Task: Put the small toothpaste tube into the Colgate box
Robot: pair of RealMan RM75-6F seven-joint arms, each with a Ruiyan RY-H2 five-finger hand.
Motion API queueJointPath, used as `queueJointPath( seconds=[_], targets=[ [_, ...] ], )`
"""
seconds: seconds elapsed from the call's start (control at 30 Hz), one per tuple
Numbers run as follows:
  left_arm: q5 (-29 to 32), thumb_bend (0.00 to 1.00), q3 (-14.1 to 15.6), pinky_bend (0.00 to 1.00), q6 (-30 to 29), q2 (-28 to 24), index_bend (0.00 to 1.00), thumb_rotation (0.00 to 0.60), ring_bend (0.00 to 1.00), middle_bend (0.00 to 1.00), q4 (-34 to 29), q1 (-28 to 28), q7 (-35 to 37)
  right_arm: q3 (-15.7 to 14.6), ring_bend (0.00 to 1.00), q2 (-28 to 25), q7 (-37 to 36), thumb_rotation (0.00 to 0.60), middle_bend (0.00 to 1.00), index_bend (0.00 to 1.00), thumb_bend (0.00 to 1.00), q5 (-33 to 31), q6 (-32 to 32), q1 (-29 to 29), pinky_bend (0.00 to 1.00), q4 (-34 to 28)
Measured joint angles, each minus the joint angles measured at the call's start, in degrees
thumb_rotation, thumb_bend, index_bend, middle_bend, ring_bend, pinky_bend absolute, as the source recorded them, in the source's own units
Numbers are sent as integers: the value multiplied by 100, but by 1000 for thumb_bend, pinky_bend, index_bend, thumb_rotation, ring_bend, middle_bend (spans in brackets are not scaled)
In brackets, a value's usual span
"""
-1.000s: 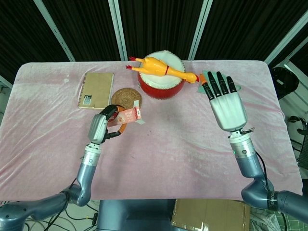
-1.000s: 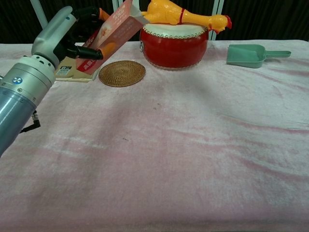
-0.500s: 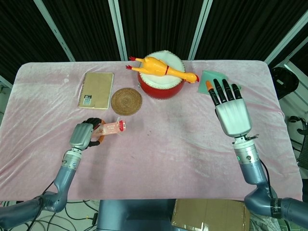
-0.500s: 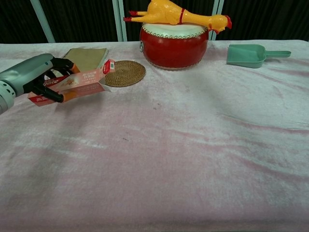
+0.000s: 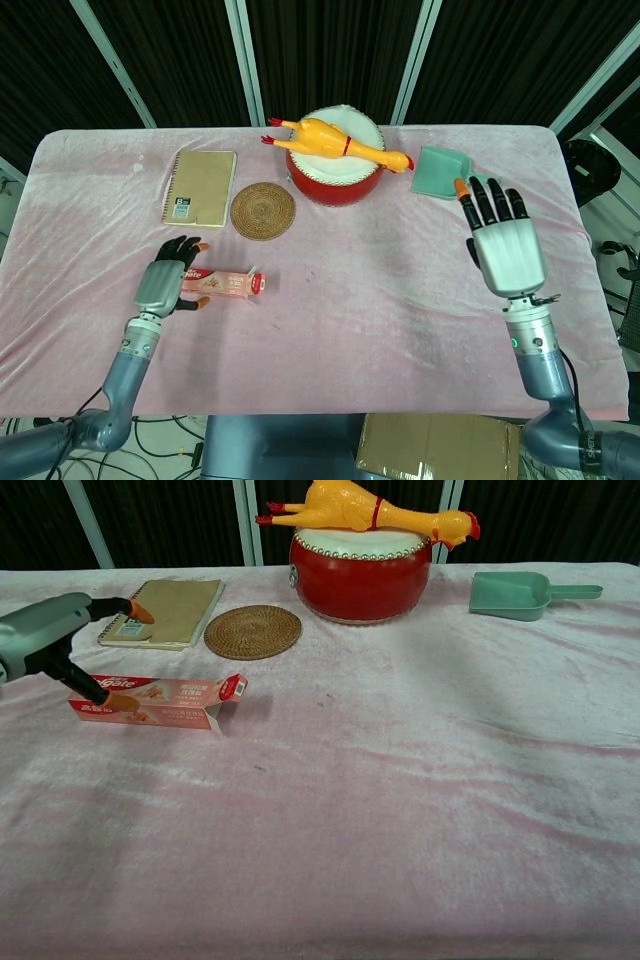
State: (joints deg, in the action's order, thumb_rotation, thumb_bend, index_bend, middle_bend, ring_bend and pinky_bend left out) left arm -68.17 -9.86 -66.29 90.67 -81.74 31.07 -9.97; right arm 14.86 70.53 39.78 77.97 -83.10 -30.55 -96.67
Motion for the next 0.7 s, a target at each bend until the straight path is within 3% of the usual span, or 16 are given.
queueJointPath(
  seconds=[0.23,0.43,0.7],
  targets=[
    [-621,127,242,17,-666,-808,110,600,0,0,-645,-422,84,-210,2,-330,-623,600,4,0,162,-167,-165,532,164,-308],
    [-1234,125,682,0,-1441,-1709,14,600,0,0,-1008,-1048,191,-639,0,-867,-1314,600,0,0,130,-583,-207,1282,149,-780],
    [-1767,123,1111,0,-2436,-2372,0,600,0,0,-1197,-1903,548,-1272,0,-1136,-2157,600,0,0,129,-91,-741,2160,148,-613]
  ],
)
